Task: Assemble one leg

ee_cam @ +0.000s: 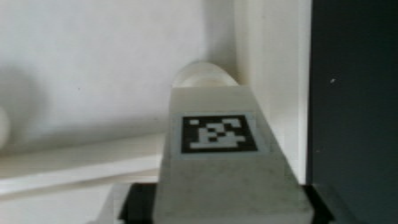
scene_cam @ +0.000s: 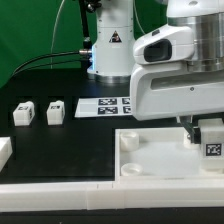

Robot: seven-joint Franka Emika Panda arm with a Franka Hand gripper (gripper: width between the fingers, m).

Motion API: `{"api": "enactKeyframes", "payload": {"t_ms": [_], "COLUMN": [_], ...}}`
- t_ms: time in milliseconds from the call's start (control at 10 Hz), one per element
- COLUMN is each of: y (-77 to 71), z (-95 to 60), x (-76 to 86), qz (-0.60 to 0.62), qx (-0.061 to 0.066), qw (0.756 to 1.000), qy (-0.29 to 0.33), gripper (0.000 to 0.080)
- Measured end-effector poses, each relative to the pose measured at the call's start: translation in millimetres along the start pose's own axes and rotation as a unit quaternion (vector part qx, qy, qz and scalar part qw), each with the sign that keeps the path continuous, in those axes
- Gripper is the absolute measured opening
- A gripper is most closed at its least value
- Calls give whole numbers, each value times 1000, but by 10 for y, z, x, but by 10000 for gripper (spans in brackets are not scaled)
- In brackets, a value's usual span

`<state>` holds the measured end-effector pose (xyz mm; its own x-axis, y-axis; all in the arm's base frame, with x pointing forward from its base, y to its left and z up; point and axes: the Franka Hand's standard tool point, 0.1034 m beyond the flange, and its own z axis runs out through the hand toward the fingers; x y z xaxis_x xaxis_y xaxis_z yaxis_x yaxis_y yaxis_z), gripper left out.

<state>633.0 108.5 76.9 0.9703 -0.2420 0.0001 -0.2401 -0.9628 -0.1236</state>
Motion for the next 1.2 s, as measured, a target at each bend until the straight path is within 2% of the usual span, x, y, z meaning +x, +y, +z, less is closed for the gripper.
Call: {"api": "enactKeyframes", "payload": {"t_ms": [300, 600, 900, 1000, 1100, 1200], "y": [28, 34, 7, -13, -32, -45], "z": [-1, 6, 23, 27, 30, 31], "x": [14, -14, -59, -72, -80, -84], "qz": [157, 320, 502, 524, 565, 581], "qx": [1, -3, -2, -2, 1, 3], "qw": [988, 947, 865, 852, 825, 814], "qy": [9, 3, -6, -7, -11, -14], "gripper": [292, 294, 294, 294, 294, 294]}}
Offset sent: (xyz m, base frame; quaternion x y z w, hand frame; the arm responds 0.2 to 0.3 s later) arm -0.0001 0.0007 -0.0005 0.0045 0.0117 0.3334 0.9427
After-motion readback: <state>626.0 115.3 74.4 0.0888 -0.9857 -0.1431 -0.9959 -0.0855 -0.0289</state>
